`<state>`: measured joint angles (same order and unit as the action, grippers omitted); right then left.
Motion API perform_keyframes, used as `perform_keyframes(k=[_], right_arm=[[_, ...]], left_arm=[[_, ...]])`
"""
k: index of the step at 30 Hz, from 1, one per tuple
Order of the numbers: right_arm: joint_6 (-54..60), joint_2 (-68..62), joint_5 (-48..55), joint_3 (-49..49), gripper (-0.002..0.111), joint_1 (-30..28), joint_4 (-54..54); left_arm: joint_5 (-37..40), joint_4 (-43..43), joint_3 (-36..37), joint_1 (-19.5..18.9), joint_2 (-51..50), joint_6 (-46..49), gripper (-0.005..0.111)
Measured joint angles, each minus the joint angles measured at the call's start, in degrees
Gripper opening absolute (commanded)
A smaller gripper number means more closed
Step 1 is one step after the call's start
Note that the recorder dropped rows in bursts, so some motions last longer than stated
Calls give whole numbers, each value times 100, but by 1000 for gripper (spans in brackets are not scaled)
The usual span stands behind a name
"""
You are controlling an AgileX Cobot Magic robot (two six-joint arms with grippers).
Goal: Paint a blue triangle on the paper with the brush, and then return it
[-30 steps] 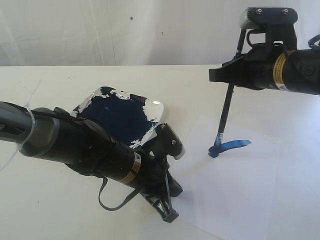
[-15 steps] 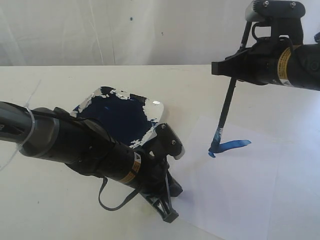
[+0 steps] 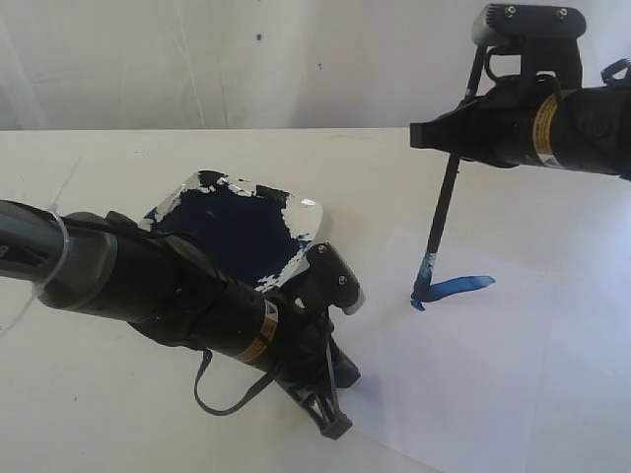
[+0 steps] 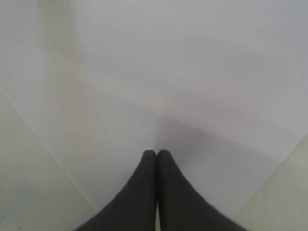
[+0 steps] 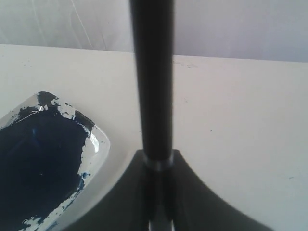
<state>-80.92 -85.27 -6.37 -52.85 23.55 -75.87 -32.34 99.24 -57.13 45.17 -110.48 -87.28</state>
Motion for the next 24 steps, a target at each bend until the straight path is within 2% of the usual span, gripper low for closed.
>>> perform_keyframes(k=[24], right_arm=[[-4, 1254, 896, 1149, 0, 0, 21]], left_arm=[[-28, 0, 0, 0, 0, 0, 0]])
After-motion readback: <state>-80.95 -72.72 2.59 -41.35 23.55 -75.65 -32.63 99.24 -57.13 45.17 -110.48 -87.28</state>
